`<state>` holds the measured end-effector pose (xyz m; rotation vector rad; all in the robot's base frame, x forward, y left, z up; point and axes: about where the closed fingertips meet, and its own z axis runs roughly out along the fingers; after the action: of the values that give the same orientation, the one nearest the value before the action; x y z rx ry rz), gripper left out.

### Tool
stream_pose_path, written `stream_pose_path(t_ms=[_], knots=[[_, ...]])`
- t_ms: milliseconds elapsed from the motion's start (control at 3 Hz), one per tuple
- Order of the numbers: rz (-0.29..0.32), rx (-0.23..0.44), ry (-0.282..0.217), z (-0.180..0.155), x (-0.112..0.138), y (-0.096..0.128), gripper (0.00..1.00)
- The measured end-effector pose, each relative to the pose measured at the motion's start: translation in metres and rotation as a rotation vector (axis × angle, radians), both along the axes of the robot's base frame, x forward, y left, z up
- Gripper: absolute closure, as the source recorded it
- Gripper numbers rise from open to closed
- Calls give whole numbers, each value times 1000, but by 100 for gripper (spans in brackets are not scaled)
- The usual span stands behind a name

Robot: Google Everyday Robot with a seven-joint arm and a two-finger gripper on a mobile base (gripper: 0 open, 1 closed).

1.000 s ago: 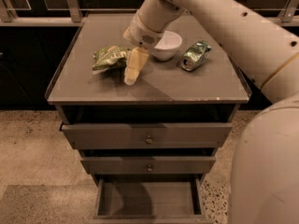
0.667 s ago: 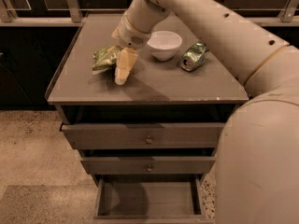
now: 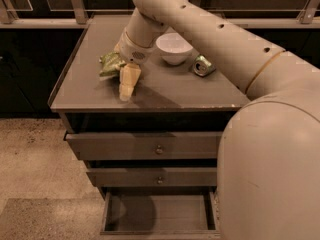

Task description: Place green jalapeno chip bag into bottom drawer

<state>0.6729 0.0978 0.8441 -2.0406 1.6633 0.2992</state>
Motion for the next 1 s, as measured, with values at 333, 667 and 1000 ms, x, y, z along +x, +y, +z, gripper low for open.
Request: stream_pose_path(t_ms=[333, 667, 1000], knots=[[2, -8, 9, -6, 0, 0, 12], [2, -8, 9, -6, 0, 0, 36], [2, -8, 9, -6, 0, 0, 59]])
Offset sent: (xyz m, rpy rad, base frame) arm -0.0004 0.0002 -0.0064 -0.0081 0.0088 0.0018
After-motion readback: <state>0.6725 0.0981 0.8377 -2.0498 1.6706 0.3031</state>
